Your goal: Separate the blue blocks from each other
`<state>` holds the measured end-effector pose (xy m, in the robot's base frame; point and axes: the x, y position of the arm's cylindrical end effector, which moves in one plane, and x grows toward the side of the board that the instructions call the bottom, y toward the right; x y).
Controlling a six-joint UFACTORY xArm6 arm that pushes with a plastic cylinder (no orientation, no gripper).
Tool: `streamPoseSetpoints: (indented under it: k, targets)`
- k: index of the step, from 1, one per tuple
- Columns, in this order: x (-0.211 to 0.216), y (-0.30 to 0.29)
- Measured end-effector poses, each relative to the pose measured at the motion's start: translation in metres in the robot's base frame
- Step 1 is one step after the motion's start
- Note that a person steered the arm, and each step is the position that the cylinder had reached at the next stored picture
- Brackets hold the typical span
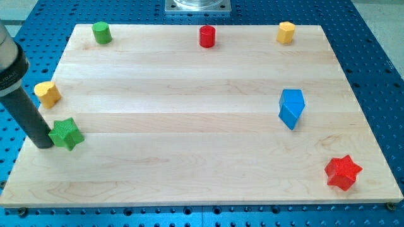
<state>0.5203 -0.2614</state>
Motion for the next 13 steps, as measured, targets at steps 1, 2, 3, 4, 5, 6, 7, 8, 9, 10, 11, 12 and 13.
streamPoseSetpoints:
  k: [1,2,3,4,5,6,7,8,9,10,11,12,13]
  targets:
    - [0.003,0.027]
    - [0.011,0.108]
    - [0.014,0.240]
    - [0.013,0.388]
    - [-0.013,0.463]
    - [-0.066,0.464]
    - [-0.090,0.425]
    - [-0.084,0.325]
    - [-0.015,0.349]
    - [-0.020,0.416]
    - [-0.061,0.448]
    - [-0.083,0.472]
    - [-0.072,0.390]
